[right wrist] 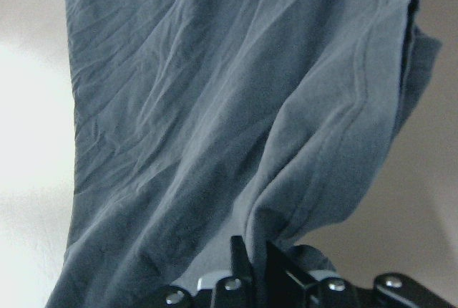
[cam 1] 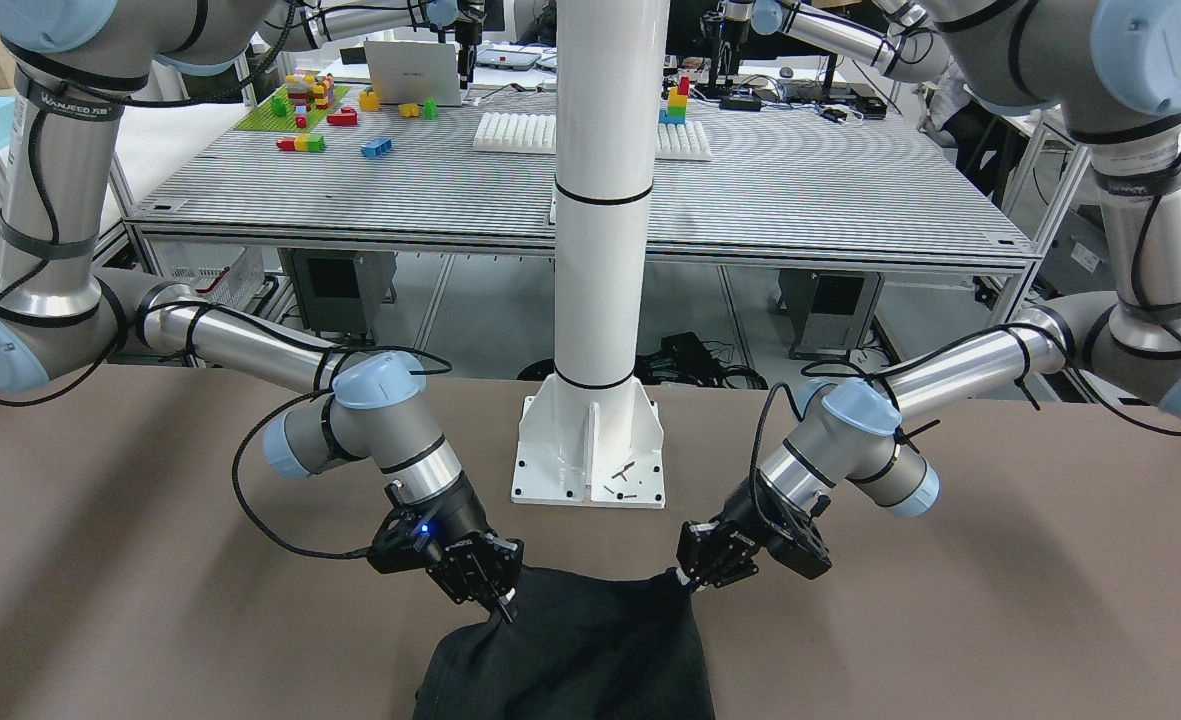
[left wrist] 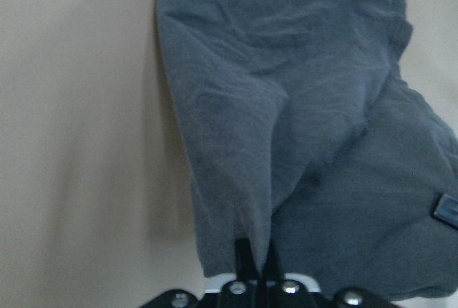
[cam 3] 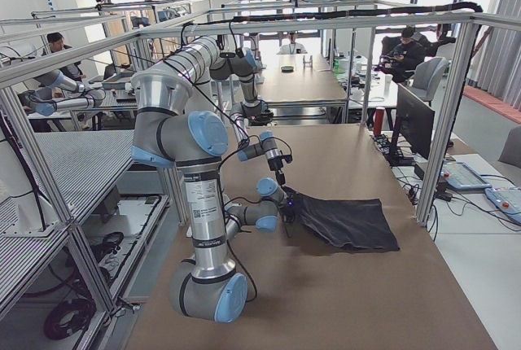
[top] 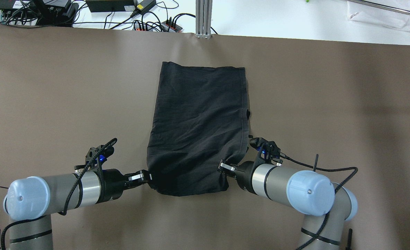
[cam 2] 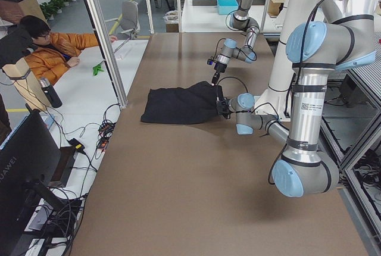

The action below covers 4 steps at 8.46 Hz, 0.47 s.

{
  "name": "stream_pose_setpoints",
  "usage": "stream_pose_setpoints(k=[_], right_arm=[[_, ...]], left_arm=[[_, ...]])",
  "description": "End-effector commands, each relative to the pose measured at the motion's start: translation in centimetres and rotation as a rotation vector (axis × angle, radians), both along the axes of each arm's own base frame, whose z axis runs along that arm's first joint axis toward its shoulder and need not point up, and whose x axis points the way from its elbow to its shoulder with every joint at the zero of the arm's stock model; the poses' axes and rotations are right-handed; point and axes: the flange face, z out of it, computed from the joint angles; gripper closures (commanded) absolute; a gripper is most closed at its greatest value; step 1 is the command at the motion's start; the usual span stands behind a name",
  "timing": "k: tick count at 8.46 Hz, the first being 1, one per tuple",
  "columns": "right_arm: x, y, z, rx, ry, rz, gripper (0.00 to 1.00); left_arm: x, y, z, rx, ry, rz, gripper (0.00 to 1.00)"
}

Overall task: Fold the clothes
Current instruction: 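Lift the near edge with both grippers and fold it away from the robot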

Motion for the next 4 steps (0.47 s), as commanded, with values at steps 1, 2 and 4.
stream_pose_setpoints(k=[1, 2, 4], right_arm=[[6.0, 3.9, 0.5, -0.027, -0.039, -0.094, 1.00], [8.7, 5.6, 1.1, -0.050, -0.049, -0.138, 1.00], [11.4, 7.6, 0.6, -0.103, -0.082, -0.212, 1.00]], left_arm=[[-0.2, 0.6, -4.8, 0.025, 0.044, 0.040, 1.00], [-0.8, 0.9, -5.5, 0.037, 0.060, 0.042, 1.00], [-2.5, 1.8, -8.3, 0.064, 0.120, 0.049, 1.00]])
